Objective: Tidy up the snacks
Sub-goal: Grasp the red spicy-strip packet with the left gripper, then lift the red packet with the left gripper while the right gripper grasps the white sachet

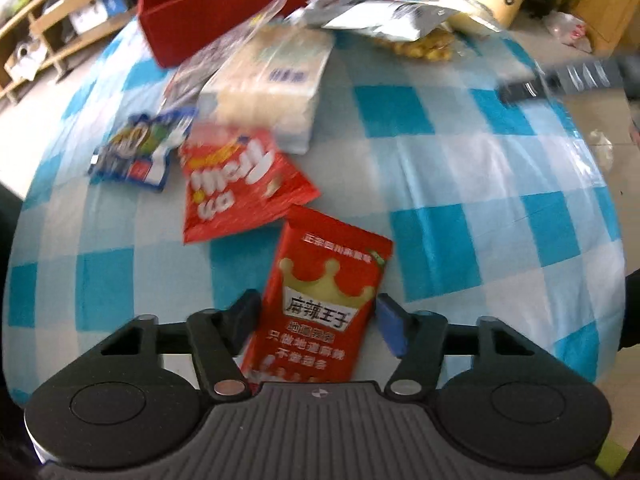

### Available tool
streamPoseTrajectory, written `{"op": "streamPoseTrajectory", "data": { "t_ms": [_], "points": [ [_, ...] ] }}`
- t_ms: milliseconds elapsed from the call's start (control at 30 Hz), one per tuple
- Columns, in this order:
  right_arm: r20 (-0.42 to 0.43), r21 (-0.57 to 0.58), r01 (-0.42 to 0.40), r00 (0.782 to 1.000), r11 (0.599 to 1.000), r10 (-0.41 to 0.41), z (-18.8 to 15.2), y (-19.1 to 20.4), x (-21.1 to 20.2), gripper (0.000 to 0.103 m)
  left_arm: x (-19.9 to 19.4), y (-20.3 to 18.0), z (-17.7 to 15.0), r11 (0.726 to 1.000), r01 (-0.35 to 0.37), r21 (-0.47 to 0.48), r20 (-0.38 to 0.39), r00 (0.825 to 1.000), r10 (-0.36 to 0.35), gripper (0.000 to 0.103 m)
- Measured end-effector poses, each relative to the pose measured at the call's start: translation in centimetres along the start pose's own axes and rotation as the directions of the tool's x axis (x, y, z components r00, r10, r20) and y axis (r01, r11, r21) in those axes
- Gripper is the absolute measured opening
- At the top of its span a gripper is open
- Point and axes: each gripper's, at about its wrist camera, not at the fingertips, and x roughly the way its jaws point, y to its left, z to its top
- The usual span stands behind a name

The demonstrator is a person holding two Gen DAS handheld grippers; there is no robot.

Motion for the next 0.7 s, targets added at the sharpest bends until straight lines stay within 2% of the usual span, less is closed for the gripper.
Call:
{"op": "streamPoseTrajectory", "data": {
  "t_ms": [67, 167, 233, 367, 467, 567, 700],
  "points": [
    [0.008, 0.024, -0.018, 1.000, 1.000, 0.018, 1.8, -0.2, -0.1, 0.095, 0.1, 0.1, 0.2, 1.000, 0.002, -0.019, 0.009, 1.000, -0.001, 0.061],
    [-0.002, 0.109, -0.094, 0.995, 0.990, 0.095, 4.2, -0.8, 0.4, 0.095, -0.1, 1.3, 0.9, 0.992, 0.083, -0.097, 0.020, 0.996, -0.081, 0.056],
    [-0.011, 0.155, -0.123, 0.992, 0.980, 0.126, 5.4, -0.6, 0.8, 0.095, -0.1, 1.3, 1.0, 0.988, 0.095, -0.118, 0.023, 0.995, -0.093, 0.056],
    [-0.044, 0.208, -0.074, 0.995, 0.975, 0.085, 8.3, 0.6, 2.3, 0.095, -0.2, 1.1, 1.4, 0.987, 0.118, -0.113, 0.030, 0.993, -0.115, 0.055],
    [-0.100, 0.282, -0.024, 0.994, 0.959, 0.054, 10.3, 1.2, 4.5, 0.095, -0.2, 0.9, 1.8, 0.985, 0.138, -0.102, 0.039, 0.990, -0.135, 0.055],
    [-0.153, 0.309, 0.023, 0.988, 0.951, 0.026, 11.1, 1.9, 6.7, 0.094, -0.4, 0.8, 2.0, 0.980, 0.169, -0.109, 0.046, 0.985, -0.165, 0.056],
    [-0.161, 0.188, 0.050, 0.987, 0.981, -0.020, 10.3, 2.6, 6.7, 0.093, -0.4, 0.8, 1.7, 0.976, 0.193, -0.105, 0.034, 0.981, -0.190, 0.056]
  ]
}}
